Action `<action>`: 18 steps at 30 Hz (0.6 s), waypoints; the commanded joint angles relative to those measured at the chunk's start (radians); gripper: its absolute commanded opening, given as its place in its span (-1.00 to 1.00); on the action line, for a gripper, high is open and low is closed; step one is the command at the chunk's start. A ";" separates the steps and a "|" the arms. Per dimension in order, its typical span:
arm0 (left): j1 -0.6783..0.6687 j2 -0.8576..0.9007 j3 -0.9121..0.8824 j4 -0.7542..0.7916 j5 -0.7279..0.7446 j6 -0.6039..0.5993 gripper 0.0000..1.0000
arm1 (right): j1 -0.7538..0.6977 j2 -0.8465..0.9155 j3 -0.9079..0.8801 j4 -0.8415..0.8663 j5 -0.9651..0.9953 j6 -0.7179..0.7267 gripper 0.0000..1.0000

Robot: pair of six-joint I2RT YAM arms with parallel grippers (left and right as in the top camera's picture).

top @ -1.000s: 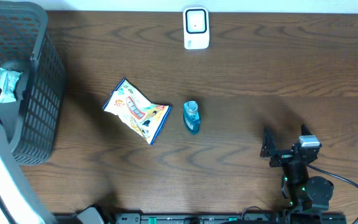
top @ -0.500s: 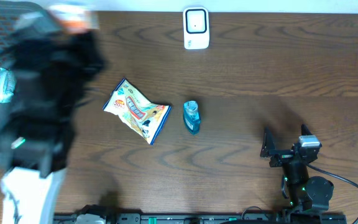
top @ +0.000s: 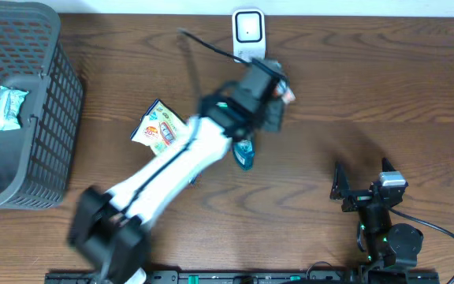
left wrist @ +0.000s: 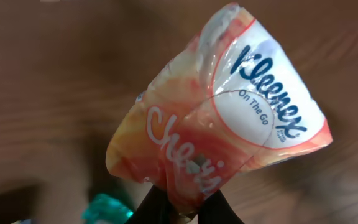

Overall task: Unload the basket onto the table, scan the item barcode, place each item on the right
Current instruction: 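Carry the small orange box to the scanner and release it right of the bottle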

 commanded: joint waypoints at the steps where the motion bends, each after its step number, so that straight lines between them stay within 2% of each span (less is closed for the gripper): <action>1: -0.042 0.060 -0.007 0.031 -0.004 0.027 -0.86 | 0.007 -0.005 -0.002 -0.004 0.008 0.012 0.99; 8: -0.103 0.100 -0.006 0.088 -0.005 0.032 -0.85 | 0.007 -0.005 -0.002 -0.004 0.008 0.012 0.98; 10: -0.106 0.094 -0.004 0.105 -0.005 0.059 -0.78 | 0.007 -0.004 -0.002 -0.005 0.008 0.012 0.99; 18: -0.104 0.086 0.014 0.120 -0.014 0.064 -0.78 | 0.007 -0.003 -0.002 -0.004 0.008 0.012 0.99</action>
